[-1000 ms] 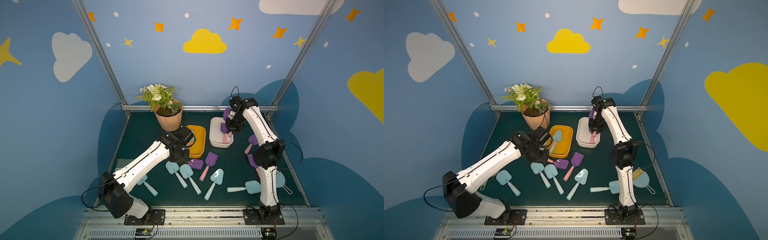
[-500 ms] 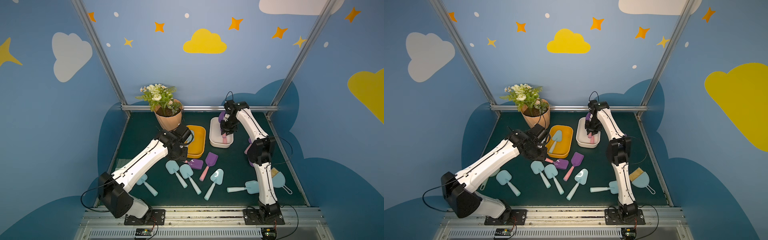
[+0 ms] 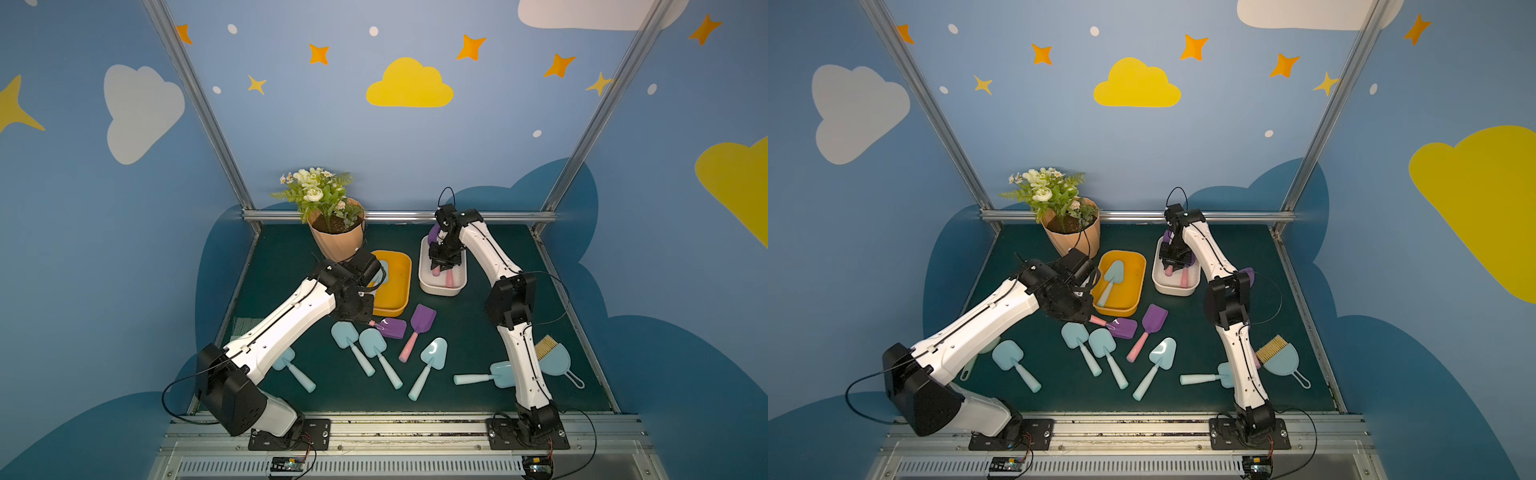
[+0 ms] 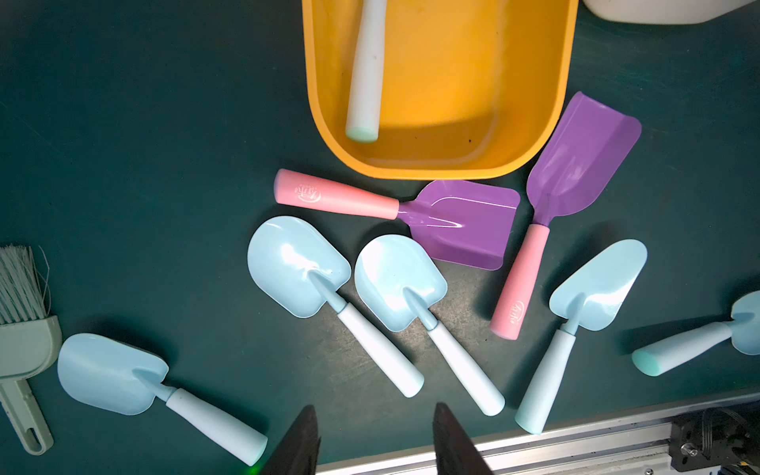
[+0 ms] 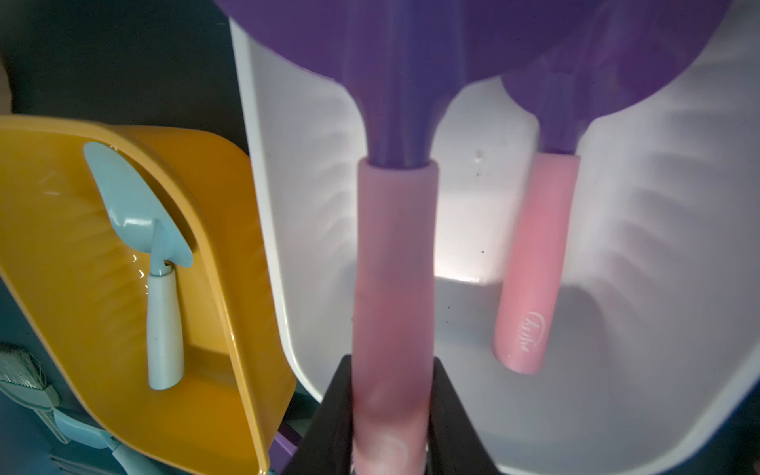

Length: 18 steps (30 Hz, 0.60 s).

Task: Sort the small shovels by color and place them into the storage box
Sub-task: Place the shovel in the storage box.

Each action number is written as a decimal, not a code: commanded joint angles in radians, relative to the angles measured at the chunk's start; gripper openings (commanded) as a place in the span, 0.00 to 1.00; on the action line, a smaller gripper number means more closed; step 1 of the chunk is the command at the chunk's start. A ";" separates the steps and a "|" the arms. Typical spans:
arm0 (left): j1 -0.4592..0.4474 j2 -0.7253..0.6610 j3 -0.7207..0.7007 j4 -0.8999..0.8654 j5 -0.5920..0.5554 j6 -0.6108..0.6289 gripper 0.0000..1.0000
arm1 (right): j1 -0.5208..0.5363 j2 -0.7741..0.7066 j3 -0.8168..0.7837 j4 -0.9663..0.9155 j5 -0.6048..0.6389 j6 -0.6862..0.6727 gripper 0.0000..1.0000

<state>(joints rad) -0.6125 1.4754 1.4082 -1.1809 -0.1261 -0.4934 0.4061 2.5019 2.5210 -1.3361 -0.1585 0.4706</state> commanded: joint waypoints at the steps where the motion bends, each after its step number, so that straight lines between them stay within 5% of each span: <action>1: 0.009 -0.019 -0.018 -0.018 0.008 0.015 0.35 | 0.006 0.020 0.025 0.017 0.008 0.049 0.00; 18: 0.031 -0.037 -0.054 0.000 0.019 0.026 0.36 | 0.014 0.083 0.024 0.037 -0.014 0.093 0.00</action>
<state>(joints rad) -0.5888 1.4639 1.3701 -1.1755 -0.1200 -0.4824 0.4145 2.5614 2.5210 -1.3182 -0.1616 0.5507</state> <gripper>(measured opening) 0.355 0.253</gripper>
